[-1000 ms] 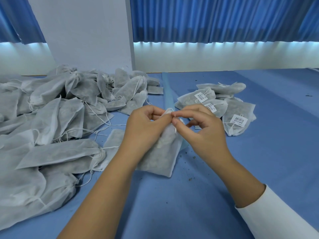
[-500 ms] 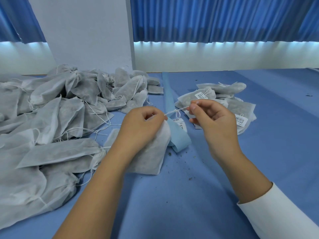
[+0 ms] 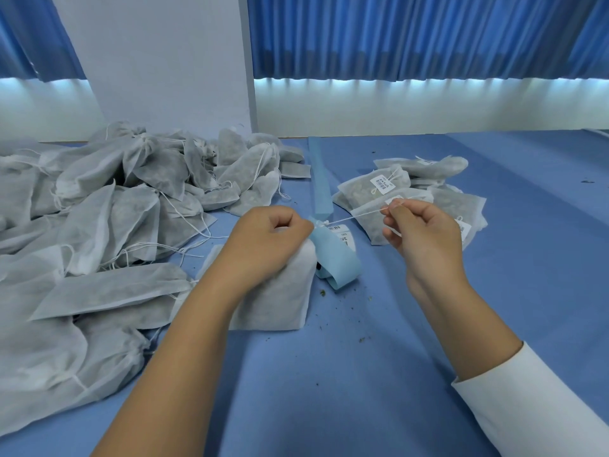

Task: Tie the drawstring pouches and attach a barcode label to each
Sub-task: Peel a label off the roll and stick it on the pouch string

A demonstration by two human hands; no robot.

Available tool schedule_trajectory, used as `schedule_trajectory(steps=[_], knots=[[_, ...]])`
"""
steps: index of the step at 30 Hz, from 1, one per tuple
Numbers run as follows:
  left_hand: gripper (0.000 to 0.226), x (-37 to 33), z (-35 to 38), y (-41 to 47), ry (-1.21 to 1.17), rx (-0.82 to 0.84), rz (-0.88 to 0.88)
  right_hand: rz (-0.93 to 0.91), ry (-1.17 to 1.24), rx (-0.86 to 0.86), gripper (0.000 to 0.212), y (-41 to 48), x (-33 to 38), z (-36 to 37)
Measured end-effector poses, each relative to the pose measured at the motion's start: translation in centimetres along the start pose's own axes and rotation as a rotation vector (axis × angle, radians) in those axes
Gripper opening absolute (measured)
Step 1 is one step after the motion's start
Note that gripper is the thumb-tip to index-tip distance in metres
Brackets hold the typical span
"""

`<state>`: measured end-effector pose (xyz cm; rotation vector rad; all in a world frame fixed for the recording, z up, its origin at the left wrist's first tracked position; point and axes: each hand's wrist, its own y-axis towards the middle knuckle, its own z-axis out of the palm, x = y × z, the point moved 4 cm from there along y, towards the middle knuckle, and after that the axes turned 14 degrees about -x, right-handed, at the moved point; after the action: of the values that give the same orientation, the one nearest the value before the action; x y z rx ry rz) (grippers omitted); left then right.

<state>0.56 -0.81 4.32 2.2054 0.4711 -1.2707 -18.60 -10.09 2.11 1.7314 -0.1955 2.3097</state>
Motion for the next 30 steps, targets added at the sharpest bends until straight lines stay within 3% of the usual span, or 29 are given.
schedule_trajectory(steps=[4,8,12,16,24,30], knots=[[0.016,-0.5,0.0,-0.2,-0.063,0.053,0.019,-0.073,-0.193,0.115,0.021,-0.3,-0.1,0.5],[0.014,-0.5,0.1,-0.3,-0.058,0.064,0.011,-0.420,-0.363,0.236,0.040,-2.3,0.8,1.5],[0.014,-0.2,0.3,-0.2,-0.027,0.066,-0.028,-0.607,-0.449,0.437,0.034,-3.9,1.3,2.3],[0.014,-0.1,0.5,-0.1,-0.031,0.078,-0.048,-0.636,-0.493,0.548,0.026,-4.6,0.9,2.6],[0.014,0.2,0.5,0.1,-0.005,0.047,-0.058,-0.564,-0.479,0.492,0.012,-3.9,0.6,2.6],[0.015,0.4,0.5,0.2,0.021,0.050,-0.069,-0.525,-0.461,0.492,0.018,-3.7,0.4,2.6]])
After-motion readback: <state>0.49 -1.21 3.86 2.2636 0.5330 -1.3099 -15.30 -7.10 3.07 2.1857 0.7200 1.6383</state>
